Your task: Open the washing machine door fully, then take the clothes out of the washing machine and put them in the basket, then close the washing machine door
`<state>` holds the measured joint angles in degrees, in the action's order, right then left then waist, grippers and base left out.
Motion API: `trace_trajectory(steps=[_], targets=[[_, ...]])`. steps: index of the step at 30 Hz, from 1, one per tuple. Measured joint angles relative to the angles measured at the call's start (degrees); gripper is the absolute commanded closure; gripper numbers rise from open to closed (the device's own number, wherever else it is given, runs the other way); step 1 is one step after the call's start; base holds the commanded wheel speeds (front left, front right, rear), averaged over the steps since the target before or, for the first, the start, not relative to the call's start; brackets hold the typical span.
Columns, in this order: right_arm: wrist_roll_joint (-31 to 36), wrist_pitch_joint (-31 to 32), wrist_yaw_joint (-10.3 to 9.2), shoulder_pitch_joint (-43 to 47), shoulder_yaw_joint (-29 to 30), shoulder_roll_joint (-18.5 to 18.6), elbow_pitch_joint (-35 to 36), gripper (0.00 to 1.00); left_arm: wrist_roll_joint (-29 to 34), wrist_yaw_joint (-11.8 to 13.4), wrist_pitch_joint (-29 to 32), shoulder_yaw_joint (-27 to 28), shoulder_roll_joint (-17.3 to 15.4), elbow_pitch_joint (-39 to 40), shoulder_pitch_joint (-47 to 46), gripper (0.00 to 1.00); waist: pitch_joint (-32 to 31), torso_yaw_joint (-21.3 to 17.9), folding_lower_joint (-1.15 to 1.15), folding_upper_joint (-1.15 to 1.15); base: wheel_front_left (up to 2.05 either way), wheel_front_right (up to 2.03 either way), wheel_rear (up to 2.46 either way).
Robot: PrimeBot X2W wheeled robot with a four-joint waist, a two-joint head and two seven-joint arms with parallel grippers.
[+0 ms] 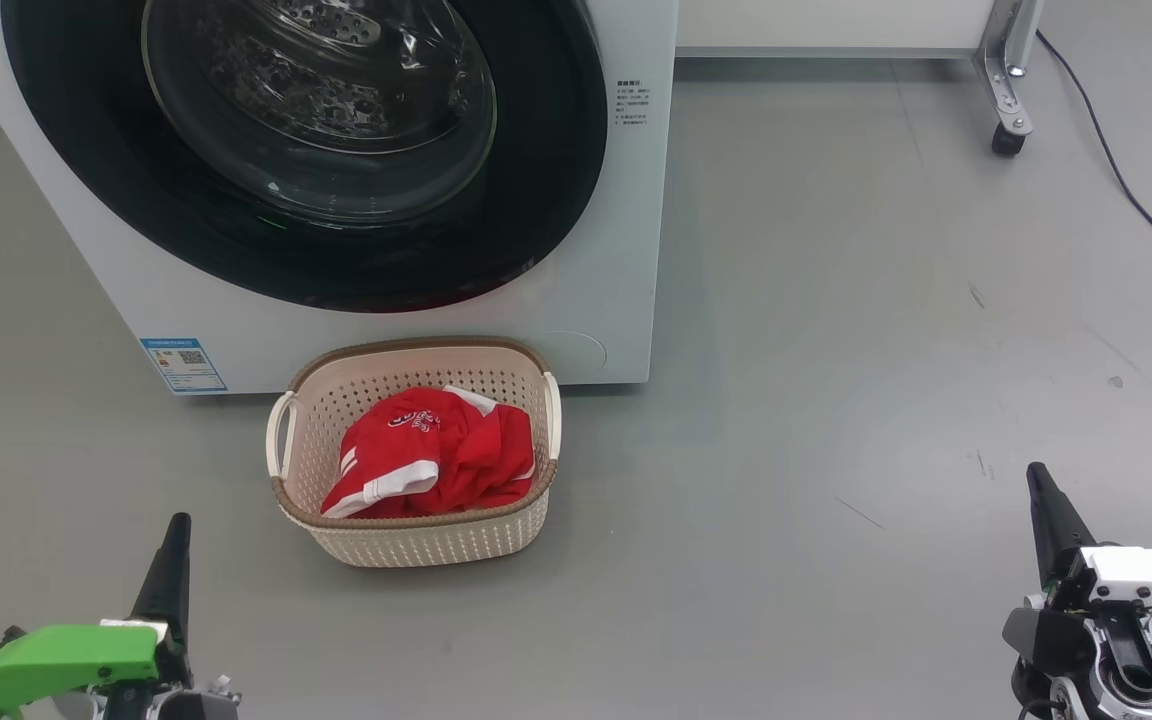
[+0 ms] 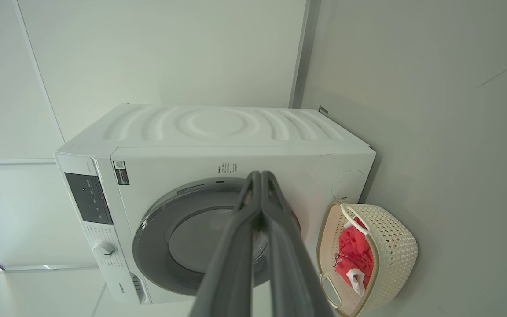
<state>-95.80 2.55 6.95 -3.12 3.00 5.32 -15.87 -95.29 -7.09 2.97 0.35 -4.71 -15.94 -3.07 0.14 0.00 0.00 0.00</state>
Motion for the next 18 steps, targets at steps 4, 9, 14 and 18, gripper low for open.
trace_trajectory(steps=[4, 9, 14, 18], targets=[[0.0, 0.0, 0.00, 0.0, 0.0, 0.0, 0.0, 1.00, 0.0, 0.0, 0.0, 0.0, 0.0, 0.0, 0.0, 1.00, 0.0, 0.0, 0.00, 0.00, 0.00, 0.00, 0.00], [0.0, 0.0, 0.00, 0.0, 0.1, 0.0, 0.0, 1.00, 0.0, 0.0, 0.0, 0.1, 0.0, 0.0, 0.0, 1.00, 0.0, 0.0, 0.00, 0.00, 0.00, 0.00, 0.00], [0.0, 0.0, 0.00, 0.0, 0.1, 0.0, -0.1, 1.00, 0.0, 0.0, 0.1, 0.1, 0.0, 0.0, 0.0, 1.00, 0.0, 0.0, 0.00, 0.00, 0.00, 0.00, 0.00], [0.0, 0.0, 0.01, 0.0, 0.1, 0.0, -0.1, 1.00, 0.0, 0.0, 0.1, 0.2, 0.0, 0.0, 0.0, 1.00, 0.0, 0.0, 0.00, 0.00, 0.00, 0.00, 0.00]])
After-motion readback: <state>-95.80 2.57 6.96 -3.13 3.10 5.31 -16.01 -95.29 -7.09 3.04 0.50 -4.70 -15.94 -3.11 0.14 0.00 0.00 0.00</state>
